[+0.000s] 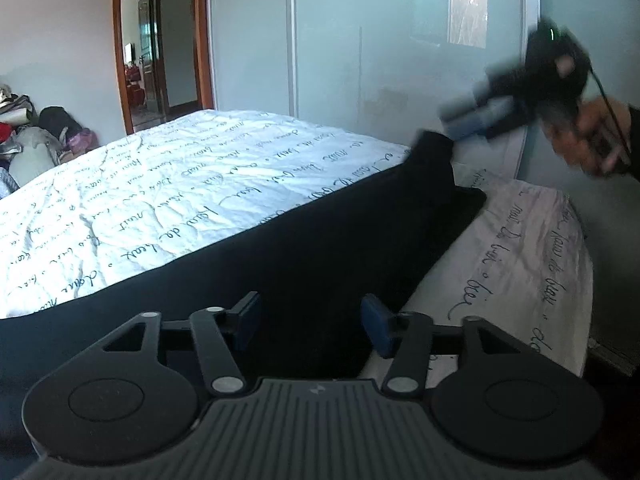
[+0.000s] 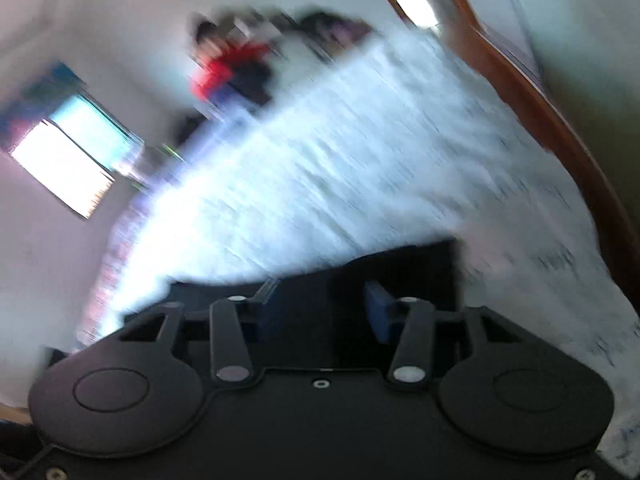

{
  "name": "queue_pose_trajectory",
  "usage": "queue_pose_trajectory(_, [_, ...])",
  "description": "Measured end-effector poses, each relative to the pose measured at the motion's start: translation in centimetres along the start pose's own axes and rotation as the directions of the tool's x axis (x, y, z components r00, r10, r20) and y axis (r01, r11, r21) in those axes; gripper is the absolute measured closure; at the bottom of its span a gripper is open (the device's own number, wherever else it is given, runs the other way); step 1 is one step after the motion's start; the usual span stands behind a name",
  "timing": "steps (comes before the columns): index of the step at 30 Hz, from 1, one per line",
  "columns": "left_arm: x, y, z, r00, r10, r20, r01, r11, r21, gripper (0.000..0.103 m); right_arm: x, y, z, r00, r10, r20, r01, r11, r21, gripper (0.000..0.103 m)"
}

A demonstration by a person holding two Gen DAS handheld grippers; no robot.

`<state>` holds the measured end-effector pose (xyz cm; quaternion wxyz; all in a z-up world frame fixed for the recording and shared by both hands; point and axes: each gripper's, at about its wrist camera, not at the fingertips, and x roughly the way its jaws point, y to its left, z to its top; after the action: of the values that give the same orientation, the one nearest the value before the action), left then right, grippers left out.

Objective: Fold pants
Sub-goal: 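Grasp the folded black pants edge with the right gripper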

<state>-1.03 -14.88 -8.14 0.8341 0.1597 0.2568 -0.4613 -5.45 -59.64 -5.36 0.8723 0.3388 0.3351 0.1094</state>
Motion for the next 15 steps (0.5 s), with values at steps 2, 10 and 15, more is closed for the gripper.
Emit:
queue_pose_trajectory(2, [0.3, 0.2, -0.1, 1.0, 0.006, -0.004, -0.006, 1.0, -0.008, 0.038, 1.2, -3.6, -1.8, 0.975, -0.182, -0.125, 0.195, 0.975, 0.102, 0.057])
queue_pose_trajectory(10, [0.7, 0.1, 0.2, 1.0, 0.012, 0.005, -0.012, 1.0, -0.01, 0.038, -1.3, -3.6, -1.3, 0.988, -0.152, -0.014, 0.153, 0.982, 0.109, 0.047])
queue_pose_trajectory(15, [1.0, 0.0, -0.4, 1.0, 0.007, -0.014, -0.007, 1.0, -0.011, 0.038, 0.3, -4.8, -2.6, 0.986, -0.143, -0.081, 0.152, 0.981, 0.123, 0.05])
